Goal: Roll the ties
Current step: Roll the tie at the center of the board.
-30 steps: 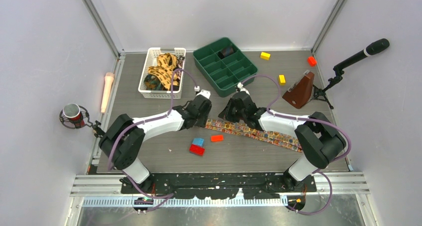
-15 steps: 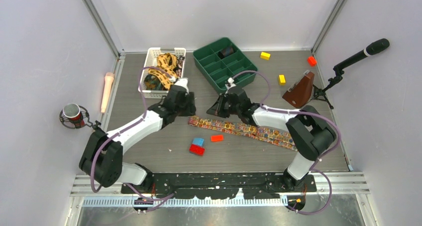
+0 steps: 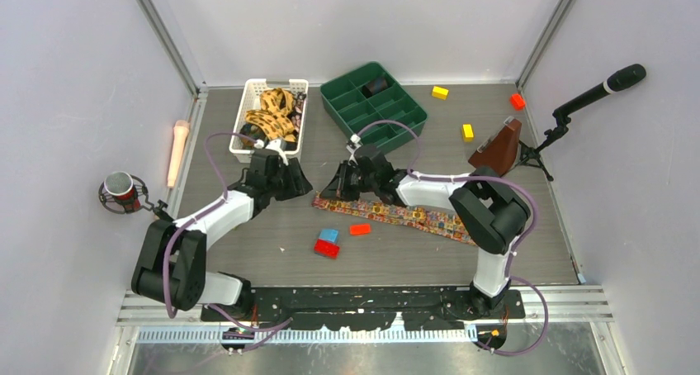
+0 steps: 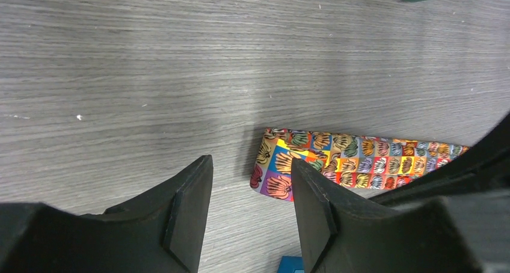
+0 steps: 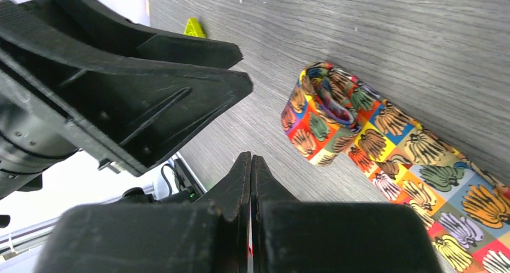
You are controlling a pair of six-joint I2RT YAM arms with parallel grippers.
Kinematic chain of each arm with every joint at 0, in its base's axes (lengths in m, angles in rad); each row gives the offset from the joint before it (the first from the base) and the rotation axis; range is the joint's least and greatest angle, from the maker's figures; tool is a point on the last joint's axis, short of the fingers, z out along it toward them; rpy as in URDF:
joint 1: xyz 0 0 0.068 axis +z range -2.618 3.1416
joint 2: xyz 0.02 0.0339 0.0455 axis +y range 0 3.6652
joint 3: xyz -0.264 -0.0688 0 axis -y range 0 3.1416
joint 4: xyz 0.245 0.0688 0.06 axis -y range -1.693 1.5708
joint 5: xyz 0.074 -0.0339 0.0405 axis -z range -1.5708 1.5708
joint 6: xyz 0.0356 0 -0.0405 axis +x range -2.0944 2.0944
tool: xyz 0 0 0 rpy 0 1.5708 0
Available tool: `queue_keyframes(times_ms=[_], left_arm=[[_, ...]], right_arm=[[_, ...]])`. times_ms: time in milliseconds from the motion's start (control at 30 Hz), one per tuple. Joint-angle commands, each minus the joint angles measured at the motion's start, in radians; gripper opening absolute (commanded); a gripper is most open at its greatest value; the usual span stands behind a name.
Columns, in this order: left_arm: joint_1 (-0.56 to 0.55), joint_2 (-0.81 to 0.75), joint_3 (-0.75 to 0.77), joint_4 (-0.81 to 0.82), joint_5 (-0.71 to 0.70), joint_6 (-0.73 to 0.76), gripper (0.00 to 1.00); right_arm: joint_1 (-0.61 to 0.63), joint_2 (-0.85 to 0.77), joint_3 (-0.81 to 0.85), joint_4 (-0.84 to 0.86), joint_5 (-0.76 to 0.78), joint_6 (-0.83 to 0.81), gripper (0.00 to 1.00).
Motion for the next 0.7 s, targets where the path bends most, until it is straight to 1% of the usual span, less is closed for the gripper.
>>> queue_keyframes(times_ms=[0, 267, 500, 667], left_arm=[[0.015, -0.025, -0.024, 0.12, 0.076, -0.023, 0.53], [0.015, -0.006, -0.068, 0.198, 0.112, -0.025, 0.52], [0.015, 0.024, -0.081, 0.242, 0.14, -0.039, 0.52], [0.015, 0.051, -0.077, 0.256, 0.166, -0.036, 0.52]], right_arm=[[-0.003, 0.032, 0.037, -0.031, -0.015, 0.027, 0.0], [-0.003, 0.043, 0.028, -0.054, 0.02, 0.04, 0.0], [-0.004, 0.051, 0.038, -0.102, 0.055, 0.026, 0.0], [-0.003, 0.075, 0.046, -0.106, 0.077, 0.021, 0.0]])
